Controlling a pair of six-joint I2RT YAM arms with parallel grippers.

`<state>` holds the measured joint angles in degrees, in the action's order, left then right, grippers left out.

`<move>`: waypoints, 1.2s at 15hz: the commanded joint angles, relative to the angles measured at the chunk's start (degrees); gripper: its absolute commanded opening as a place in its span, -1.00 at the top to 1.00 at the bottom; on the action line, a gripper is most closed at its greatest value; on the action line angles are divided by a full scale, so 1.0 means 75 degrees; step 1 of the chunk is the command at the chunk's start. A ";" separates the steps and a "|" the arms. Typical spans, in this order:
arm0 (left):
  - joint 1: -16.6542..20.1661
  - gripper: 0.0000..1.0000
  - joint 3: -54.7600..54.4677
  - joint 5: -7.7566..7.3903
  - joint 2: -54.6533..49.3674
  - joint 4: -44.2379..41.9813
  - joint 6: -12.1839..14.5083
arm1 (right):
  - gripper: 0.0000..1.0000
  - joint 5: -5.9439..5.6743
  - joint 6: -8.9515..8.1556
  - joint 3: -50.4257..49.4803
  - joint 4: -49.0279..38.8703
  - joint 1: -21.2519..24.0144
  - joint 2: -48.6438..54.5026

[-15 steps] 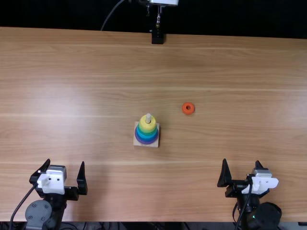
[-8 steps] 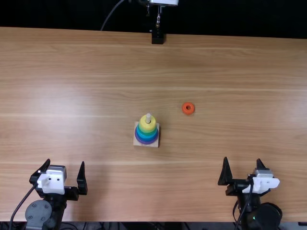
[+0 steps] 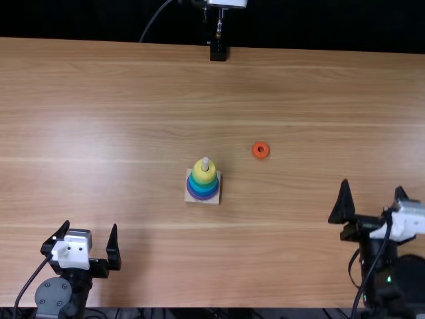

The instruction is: Build the Hanoi tower: stack the rings onto the peg from bottom to top in this color order: purple, dark blue, light blue, dark green, light green, yellow, orange.

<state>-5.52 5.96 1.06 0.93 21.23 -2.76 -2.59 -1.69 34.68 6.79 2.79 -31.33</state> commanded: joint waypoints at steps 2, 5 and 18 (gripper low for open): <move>0.0056 -1.00 -0.0794 -0.0057 -0.0124 0.0614 0.0116 | -1.00 -0.0189 -0.1110 0.0955 0.0496 0.0027 -0.1635; 0.0056 -1.00 -0.0794 -0.0057 -0.0124 0.0614 0.0116 | -1.00 -0.0189 -0.1616 0.2255 0.1930 -0.0418 -0.3569; 0.0056 -1.00 -0.0794 -0.0057 -0.0124 0.0614 0.0116 | -1.00 -0.0133 -0.0843 0.7201 0.6247 -0.1543 -0.9709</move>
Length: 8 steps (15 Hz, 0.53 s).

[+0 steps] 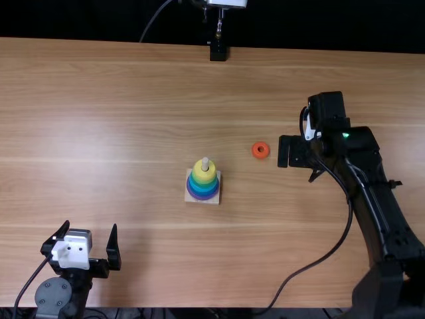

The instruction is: Build the Hanoi tower: stack the rings onto the peg from bottom to top in this color order: purple, dark blue, light blue, dark green, light green, yellow, orange.

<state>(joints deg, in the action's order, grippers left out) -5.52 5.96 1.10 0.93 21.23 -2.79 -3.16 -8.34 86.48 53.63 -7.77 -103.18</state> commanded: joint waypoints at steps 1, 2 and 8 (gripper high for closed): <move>0.0056 -1.00 -0.0794 -0.0063 -0.0124 0.0614 0.0118 | -1.00 -0.0071 0.0057 0.0493 0.0058 -0.0417 -0.0376; 0.0056 -1.00 -0.0794 -0.0063 -0.0124 0.0614 0.0118 | -1.00 -0.0085 0.0085 0.0716 0.0058 -0.0581 -0.0622; 0.0056 -1.00 -0.0794 -0.0063 -0.0124 0.0614 0.0118 | -1.00 -0.0085 0.0015 0.1817 0.0157 -0.0816 -0.2321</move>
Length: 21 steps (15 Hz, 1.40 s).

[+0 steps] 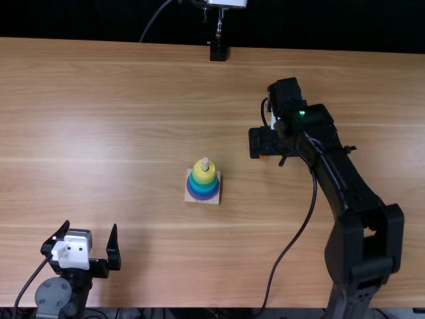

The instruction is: Build the Hanoi tower: stack the rings onto the peg from bottom to top in this color order: purple, dark blue, light blue, dark green, light green, yellow, orange.

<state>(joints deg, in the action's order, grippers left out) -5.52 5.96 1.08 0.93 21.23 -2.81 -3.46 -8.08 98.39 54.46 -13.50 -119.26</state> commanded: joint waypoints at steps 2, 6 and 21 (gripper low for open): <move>0.0056 -1.00 -0.0794 -0.0060 -0.0124 0.0614 0.0121 | -1.00 -0.0016 -0.0048 0.0335 0.0046 -0.0087 -0.0423; 0.0056 -1.00 -0.0794 -0.0060 -0.0124 0.0614 0.0121 | -1.00 0.0026 -0.0062 0.0581 0.0032 -0.0157 -0.0950; 0.0056 -1.00 -0.0794 -0.0060 -0.0124 0.0614 0.0121 | -1.00 0.0026 -0.0526 0.1167 0.0018 -0.0357 -0.1876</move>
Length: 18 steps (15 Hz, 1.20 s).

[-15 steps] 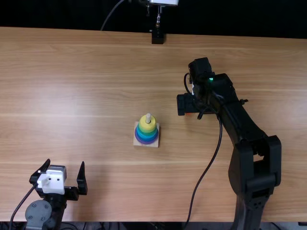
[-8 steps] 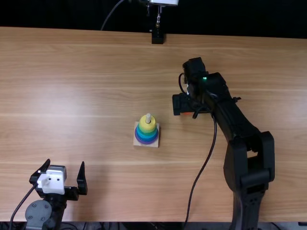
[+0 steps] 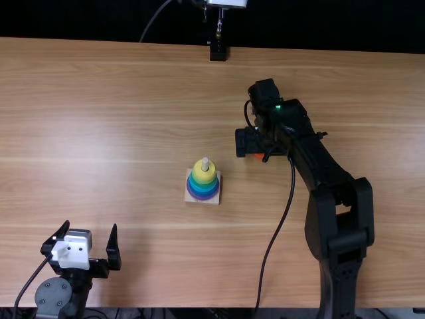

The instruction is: Build the Hanoi tower: stack the rings onto the peg from bottom to top in this color order: purple, dark blue, light blue, dark green, light green, yellow, orange.

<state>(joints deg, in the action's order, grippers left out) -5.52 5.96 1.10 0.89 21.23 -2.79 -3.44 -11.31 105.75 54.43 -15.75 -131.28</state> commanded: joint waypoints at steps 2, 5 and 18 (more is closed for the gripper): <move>0.0056 -1.00 -0.0794 -0.0063 -0.0118 0.0614 0.0118 | -0.72 0.0023 -0.0137 0.0185 0.0007 -0.0057 -0.0296; 0.0056 -1.00 -0.0794 -0.0063 -0.0118 0.0614 0.0118 | 0.36 0.0023 -0.0137 0.0161 0.0007 -0.0068 -0.0296; 0.0056 -1.00 -0.0794 -0.0063 -0.0118 0.0614 0.0118 | 1.00 0.0037 -0.0053 0.0255 0.0513 -0.0537 0.1555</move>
<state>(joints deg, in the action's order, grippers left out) -5.52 5.96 1.08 0.89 21.26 -2.79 -3.40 -11.81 105.89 58.81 -19.29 -123.04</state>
